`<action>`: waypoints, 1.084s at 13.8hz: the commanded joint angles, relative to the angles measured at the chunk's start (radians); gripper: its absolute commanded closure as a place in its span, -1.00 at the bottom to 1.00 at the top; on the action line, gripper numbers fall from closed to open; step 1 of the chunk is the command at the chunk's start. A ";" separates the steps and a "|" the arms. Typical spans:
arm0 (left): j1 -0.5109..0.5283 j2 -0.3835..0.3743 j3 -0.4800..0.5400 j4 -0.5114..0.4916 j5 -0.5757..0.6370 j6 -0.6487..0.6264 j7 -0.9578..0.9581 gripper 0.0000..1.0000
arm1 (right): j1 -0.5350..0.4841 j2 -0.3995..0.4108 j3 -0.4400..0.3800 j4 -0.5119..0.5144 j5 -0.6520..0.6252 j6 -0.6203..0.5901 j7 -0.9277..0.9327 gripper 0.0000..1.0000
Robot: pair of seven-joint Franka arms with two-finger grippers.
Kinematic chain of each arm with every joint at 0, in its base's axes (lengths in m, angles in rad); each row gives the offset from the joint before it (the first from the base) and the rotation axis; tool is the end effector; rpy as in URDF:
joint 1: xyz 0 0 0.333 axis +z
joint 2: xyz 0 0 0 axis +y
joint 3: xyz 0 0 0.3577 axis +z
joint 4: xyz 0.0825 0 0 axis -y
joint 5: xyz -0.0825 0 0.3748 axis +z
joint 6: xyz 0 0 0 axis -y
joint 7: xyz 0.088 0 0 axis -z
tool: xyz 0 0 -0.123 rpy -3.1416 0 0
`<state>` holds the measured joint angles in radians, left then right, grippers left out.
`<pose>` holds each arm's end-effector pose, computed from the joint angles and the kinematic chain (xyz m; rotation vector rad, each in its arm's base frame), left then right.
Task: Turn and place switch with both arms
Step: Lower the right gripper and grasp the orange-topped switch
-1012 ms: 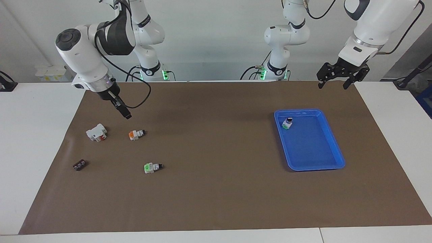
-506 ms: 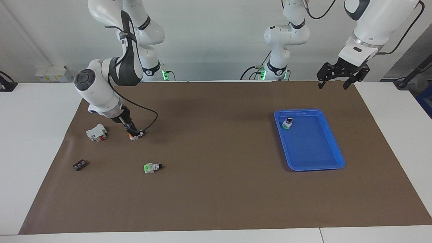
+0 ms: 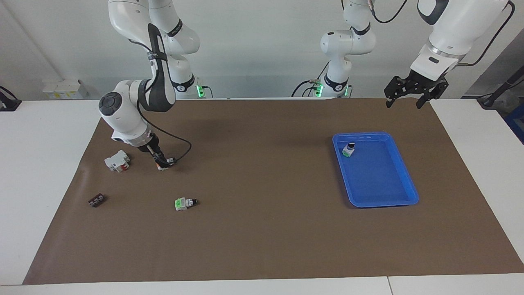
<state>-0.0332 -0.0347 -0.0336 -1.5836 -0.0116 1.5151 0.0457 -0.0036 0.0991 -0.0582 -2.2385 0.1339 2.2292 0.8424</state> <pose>0.5254 -0.0370 0.6581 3.1261 -0.1767 -0.0531 0.5185 -0.0260 0.3487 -2.7151 1.4691 0.2104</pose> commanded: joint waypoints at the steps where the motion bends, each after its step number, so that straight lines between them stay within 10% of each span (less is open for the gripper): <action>1: 0.001 -0.016 0.000 -0.024 0.005 0.017 0.003 -1.00 | -0.004 -0.009 0.012 -0.024 0.018 0.039 0.006 -1.00; 9: -0.004 -0.022 0.000 -0.036 0.005 0.016 0.003 -1.00 | -0.007 0.036 0.012 -0.053 0.045 0.087 -0.023 -0.94; 10: -0.004 -0.024 0.000 -0.036 0.005 0.016 0.003 -1.00 | -0.006 0.040 0.012 -0.053 0.059 0.102 -0.034 -0.63; 12: -0.004 -0.022 0.000 -0.036 0.005 0.016 0.003 -1.00 | -0.007 0.042 0.012 -0.052 0.088 0.093 -0.037 0.99; 15: -0.004 -0.024 0.000 -0.038 0.005 0.016 0.003 -1.00 | -0.003 0.050 0.012 -0.038 0.090 0.058 -0.116 1.00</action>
<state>-0.0334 -0.0358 -0.0354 -1.5914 -0.0116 1.5151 0.0457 -0.0021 0.1427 -0.0490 -2.2774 0.1953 2.3030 0.8043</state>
